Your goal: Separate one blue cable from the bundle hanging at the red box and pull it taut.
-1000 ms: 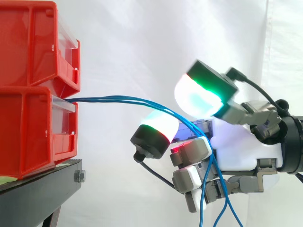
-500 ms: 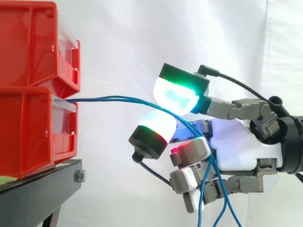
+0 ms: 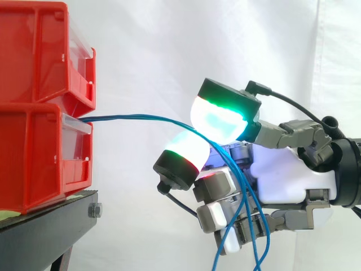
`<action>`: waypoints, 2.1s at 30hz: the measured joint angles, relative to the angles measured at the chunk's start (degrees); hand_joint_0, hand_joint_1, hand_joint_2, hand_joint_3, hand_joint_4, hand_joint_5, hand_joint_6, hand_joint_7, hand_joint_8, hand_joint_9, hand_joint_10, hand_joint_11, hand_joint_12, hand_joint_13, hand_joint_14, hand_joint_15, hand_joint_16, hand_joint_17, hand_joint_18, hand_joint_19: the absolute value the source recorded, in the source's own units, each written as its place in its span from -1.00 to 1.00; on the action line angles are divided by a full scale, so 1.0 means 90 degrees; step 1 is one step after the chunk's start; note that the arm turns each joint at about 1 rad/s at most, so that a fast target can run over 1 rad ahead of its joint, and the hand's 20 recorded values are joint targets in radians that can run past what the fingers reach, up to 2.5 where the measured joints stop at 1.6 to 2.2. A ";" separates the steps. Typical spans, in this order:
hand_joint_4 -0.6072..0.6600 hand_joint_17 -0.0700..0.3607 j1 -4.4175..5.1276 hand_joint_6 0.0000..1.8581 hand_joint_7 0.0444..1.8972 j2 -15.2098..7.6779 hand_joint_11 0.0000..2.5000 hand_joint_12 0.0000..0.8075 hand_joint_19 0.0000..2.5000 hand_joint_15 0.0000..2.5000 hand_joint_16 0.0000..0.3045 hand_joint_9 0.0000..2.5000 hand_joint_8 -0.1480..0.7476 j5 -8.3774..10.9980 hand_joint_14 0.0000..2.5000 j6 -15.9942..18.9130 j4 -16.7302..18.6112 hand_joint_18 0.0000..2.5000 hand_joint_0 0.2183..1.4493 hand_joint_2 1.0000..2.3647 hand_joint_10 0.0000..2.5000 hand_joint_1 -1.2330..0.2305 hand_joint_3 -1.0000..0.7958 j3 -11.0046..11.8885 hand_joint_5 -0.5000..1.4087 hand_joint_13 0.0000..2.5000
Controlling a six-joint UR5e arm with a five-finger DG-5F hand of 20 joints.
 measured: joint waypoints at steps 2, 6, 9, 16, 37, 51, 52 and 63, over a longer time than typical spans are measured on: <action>-0.03 -0.24 0.0000 0.00 0.09 0.0000 -0.11 -0.14 -0.58 -0.49 -0.73 -0.15 -0.01 0.0000 -0.98 0.0000 -0.0003 -0.27 -0.05 -1.00 -0.98 -0.59 -0.44 0.0000 -0.67 -0.25; 0.05 -0.24 0.0000 -0.01 0.08 0.0000 -0.11 -0.13 -0.56 -0.47 -0.73 -0.14 0.00 0.0000 -0.98 0.0001 -0.0005 -0.28 -0.31 -1.00 -0.98 -0.56 -0.44 0.0000 -0.66 -0.25; 0.08 -0.21 0.0000 -0.01 0.05 0.0000 -0.10 -0.09 -0.55 -0.47 -0.71 -0.14 0.02 0.0000 -0.98 0.0001 -0.0006 -0.29 -0.47 -1.00 -0.98 -0.53 -0.44 0.0000 -0.65 -0.25; 0.08 -0.22 -0.0008 -0.04 0.08 0.0000 -0.11 -0.11 -0.57 -0.49 -0.71 -0.15 0.00 0.0000 -0.98 0.0000 -0.0006 -0.30 -0.38 -1.00 -0.98 -0.67 -0.44 0.0000 -0.66 -0.28; 0.08 -0.17 -0.0023 -0.03 0.03 0.0000 -0.12 -0.06 -0.57 -0.51 -0.68 -0.19 0.02 -0.0005 -0.98 0.0024 -0.0015 -0.31 -0.53 -1.00 -0.98 -0.54 -0.44 0.0000 -0.67 -0.31; -0.11 -0.23 -0.0065 -0.02 0.11 0.0000 -0.13 -0.12 -0.57 -0.51 -0.72 -0.15 -0.02 -0.0029 -0.98 -0.0042 -0.0016 -0.29 -0.10 -1.00 -0.98 -0.58 -0.44 0.0000 -0.68 -0.28; -0.10 -0.23 -0.0066 -0.02 0.11 0.0000 -0.13 -0.13 -0.57 -0.51 -0.72 -0.15 -0.01 -0.0028 -0.98 -0.0048 -0.0016 -0.29 -0.09 -1.00 -0.98 -0.58 -0.44 0.0001 -0.68 -0.28; -0.09 -0.18 -0.0064 -0.04 0.00 0.0000 -0.11 -0.10 -0.54 -0.50 -0.69 -0.14 -0.05 -0.0012 -0.98 -0.0055 -0.0016 -0.28 -0.55 -1.00 -0.98 -0.61 -0.44 0.0001 -0.66 -0.28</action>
